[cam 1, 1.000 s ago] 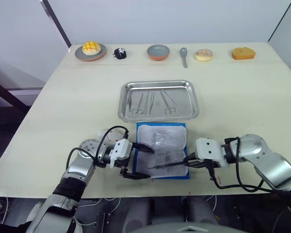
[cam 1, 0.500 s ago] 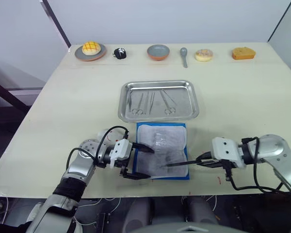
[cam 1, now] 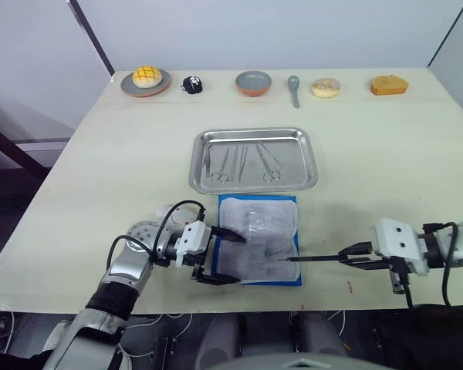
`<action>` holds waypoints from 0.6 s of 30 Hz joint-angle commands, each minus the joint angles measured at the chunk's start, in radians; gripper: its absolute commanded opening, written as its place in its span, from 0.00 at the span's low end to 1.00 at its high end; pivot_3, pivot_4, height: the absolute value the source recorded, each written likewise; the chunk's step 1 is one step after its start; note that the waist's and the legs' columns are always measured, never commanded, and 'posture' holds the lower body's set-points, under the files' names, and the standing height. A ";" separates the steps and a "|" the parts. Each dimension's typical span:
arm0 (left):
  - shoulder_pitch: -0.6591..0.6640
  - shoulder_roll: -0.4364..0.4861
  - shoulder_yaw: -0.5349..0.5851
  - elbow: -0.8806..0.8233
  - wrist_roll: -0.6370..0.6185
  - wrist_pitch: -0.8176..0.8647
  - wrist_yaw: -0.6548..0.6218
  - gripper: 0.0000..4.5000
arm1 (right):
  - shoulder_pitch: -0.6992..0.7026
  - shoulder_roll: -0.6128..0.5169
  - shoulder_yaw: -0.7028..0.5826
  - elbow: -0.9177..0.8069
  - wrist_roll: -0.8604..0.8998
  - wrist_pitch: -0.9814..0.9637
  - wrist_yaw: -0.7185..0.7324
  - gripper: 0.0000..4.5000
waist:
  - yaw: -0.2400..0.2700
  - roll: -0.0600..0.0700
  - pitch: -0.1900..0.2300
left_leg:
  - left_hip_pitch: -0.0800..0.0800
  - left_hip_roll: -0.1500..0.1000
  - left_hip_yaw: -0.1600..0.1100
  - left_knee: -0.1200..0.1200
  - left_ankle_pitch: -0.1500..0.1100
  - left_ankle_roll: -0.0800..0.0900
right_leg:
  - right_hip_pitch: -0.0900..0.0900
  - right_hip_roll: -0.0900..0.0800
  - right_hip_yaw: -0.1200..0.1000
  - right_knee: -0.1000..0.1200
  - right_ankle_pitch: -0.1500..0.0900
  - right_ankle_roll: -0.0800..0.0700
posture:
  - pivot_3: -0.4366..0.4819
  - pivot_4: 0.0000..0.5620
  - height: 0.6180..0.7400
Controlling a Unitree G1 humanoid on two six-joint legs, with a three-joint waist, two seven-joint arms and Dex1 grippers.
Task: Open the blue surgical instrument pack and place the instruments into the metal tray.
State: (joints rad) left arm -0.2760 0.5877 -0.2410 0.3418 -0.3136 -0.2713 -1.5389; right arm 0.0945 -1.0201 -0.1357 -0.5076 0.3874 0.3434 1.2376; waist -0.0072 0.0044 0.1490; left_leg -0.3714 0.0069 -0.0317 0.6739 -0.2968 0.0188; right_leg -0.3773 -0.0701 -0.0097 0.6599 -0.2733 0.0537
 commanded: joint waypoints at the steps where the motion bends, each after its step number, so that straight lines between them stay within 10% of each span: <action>1: 0.030 0.002 -0.035 0.066 0.060 0.017 -0.004 1.00 | 0.034 0.018 -0.159 -0.042 0.112 0.017 -0.004 0.03 | 0.001 0.000 0.000 | 0.000 0.000 0.000 0.000 0.000 0.000 | 0.000 0.000 0.000 0.000 0.000 0.000 | 0.48 0.27 0.94; 18: 0.031 -0.007 -0.033 0.059 0.063 0.022 0.010 1.00 | -0.313 0.298 -0.100 -0.030 0.259 0.457 -0.633 0.03 | 0.000 0.002 -0.001 | 0.001 0.000 0.000 -0.001 0.000 0.000 | 0.000 0.000 0.001 0.000 0.000 0.000 | 0.48 0.27 0.94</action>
State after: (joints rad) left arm -0.2747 0.5820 -0.2367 0.3448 -0.3103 -0.2734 -1.5368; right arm -0.1883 -0.7282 -0.2449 -0.5290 0.6391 0.7673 0.6536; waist -0.0069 0.0064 0.1483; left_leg -0.3710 0.0071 -0.0315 0.6729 -0.2968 0.0187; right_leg -0.3775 -0.0704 -0.0091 0.6599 -0.2733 0.0535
